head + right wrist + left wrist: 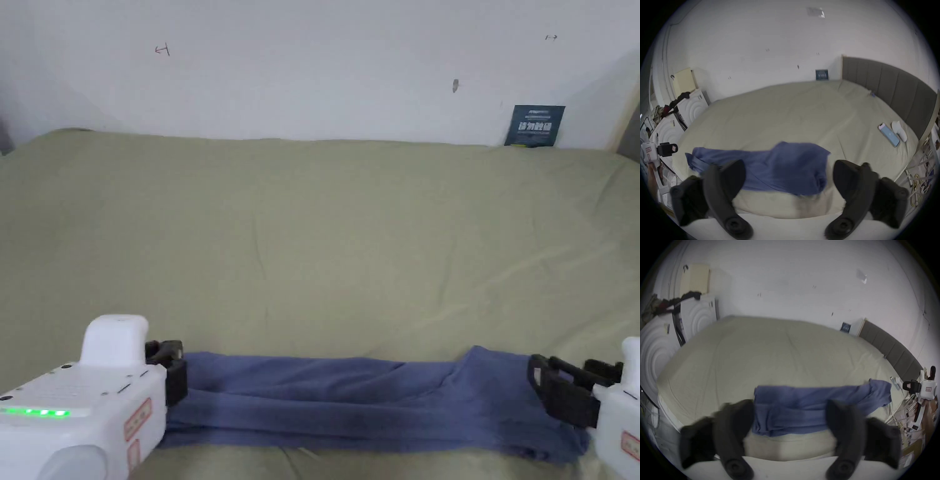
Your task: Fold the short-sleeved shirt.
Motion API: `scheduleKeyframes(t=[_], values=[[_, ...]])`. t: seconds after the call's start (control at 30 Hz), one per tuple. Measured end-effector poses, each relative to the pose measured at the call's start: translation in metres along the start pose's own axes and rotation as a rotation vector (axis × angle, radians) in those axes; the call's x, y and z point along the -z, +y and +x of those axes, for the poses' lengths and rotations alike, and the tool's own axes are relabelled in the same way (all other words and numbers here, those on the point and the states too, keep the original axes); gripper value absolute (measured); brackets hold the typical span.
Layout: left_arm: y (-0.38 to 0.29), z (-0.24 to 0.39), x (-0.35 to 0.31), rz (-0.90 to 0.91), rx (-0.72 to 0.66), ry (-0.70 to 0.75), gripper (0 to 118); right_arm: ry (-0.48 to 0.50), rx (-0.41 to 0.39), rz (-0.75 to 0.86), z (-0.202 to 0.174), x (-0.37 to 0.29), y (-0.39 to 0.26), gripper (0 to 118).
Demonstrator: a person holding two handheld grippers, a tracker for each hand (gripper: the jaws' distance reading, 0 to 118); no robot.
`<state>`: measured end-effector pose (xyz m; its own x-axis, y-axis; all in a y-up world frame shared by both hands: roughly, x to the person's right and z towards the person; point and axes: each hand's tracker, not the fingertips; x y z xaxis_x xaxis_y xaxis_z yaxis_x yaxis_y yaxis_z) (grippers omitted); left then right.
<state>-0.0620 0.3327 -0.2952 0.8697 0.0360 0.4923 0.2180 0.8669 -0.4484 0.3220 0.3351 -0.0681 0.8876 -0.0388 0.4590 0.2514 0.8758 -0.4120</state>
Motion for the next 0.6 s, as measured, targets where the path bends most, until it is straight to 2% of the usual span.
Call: scheduleKeyframes(t=[0.03,0.07,0.1,0.27,0.6], values=[[0.000,0.008,-0.006,0.037,0.013,0.037,0,-0.041,-0.051,0.018,-0.015,-0.004,0.000,31],[0.000,0.013,-0.010,0.038,0.026,0.028,0,-0.085,-0.095,0.060,-0.027,-0.009,-0.003,2],[-0.002,0.017,-0.013,0.037,0.016,0.020,0,-0.078,-0.112,0.091,-0.036,-0.013,-0.005,2],[-0.011,0.027,-0.030,0.102,0.006,0.029,0,-0.026,-0.082,0.130,-0.071,-0.019,-0.017,2],[-0.013,-0.001,-0.035,0.118,-0.014,0.092,0,-0.061,-0.107,0.194,-0.103,-0.013,-0.026,2]])
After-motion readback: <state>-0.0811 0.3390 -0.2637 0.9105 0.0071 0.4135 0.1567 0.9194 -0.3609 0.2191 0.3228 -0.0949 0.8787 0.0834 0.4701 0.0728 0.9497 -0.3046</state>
